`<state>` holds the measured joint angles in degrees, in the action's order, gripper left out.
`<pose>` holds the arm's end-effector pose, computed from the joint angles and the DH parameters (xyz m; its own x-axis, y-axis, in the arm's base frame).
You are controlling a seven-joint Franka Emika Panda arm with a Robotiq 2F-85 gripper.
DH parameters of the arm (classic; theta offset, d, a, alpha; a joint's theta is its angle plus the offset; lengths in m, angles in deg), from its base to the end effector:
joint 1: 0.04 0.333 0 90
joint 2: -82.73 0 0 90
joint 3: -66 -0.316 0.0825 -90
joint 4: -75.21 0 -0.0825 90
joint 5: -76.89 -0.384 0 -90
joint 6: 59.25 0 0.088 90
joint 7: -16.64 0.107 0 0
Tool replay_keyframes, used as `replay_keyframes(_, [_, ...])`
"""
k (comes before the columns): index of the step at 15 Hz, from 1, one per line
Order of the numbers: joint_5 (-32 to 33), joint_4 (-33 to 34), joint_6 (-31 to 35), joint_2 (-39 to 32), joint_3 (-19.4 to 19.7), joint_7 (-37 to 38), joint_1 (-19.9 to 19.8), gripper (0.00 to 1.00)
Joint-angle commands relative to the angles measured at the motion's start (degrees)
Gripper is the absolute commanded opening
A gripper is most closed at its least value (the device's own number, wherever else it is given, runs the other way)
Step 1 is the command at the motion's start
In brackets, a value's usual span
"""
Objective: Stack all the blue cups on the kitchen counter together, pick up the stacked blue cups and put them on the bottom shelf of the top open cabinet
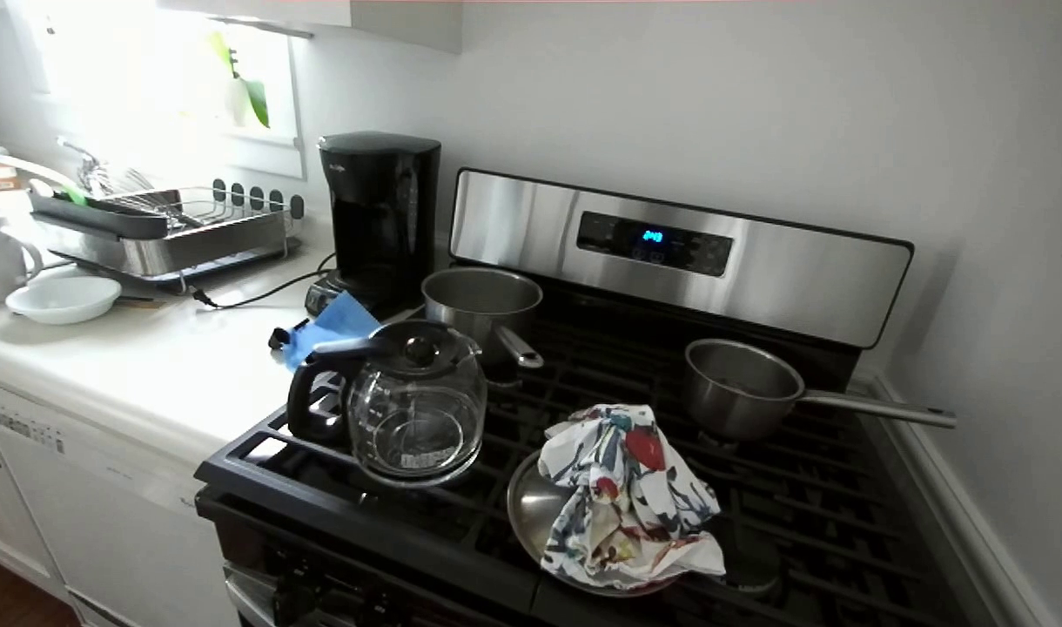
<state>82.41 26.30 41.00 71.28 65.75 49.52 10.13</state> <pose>0.5647 0.0946 0.8626 0.7039 -0.4059 0.5829 -0.2964 -0.9136 -0.2783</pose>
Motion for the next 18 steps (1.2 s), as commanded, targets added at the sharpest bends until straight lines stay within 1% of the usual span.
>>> replay_keyframes(1, [2.8, 3.9, -0.2, -2.6, -0.2, 0.2, 1.7, 1.0])
replay_keyframes(6, [7.1, 5.6, -0.7, -3.1, -0.2, -0.2, 4.8, 1.0])
replay_keyframes(7, [8.4, 5.6, -0.7, -3.2, -0.1, -0.3, 5.5, 0.98])
replay_keyframes(9, [10.7, 5.4, -0.5, -3.3, 0.2, -0.1, 6.4, 0.73])
replay_keyframes(10, [11.6, 5.4, -0.4, -3.5, 0.2, 0.0, 6.7, 0.69])
replay_keyframes(11, [12.3, 5.5, -0.5, -3.7, 0.2, 0.1, 7.0, 0.62])
replay_keyframes(12, [12.8, 5.4, -0.4, -3.8, 0.2, 0.2, 7.1, 0.53])
replay_keyframes(13, [13.3, 5.4, -0.5, -4.0, 0.2, 0.2, 7.2, 0.71])
replay_keyframes(14, [13.7, 5.5, -0.5, -4.2, 0.2, 0.2, 7.3, 0.81])
replay_keyframes(15, [14.3, 5.6, -0.5, -4.4, 0.3, 0.5, 7.3, 0.9])
replay_keyframes(16, [14.5, 5.6, -0.4, -4.5, 0.3, 0.6, 7.3, 0.95])
replay_keyframes(17, [14.9, 5.7, -0.3, -4.6, 0.3, 1.0, 7.3, 0.88])
replay_keyframes(18, [15.1, 5.8, -0.2, -4.8, 0.4, 1.3, 7.2, 0.63])
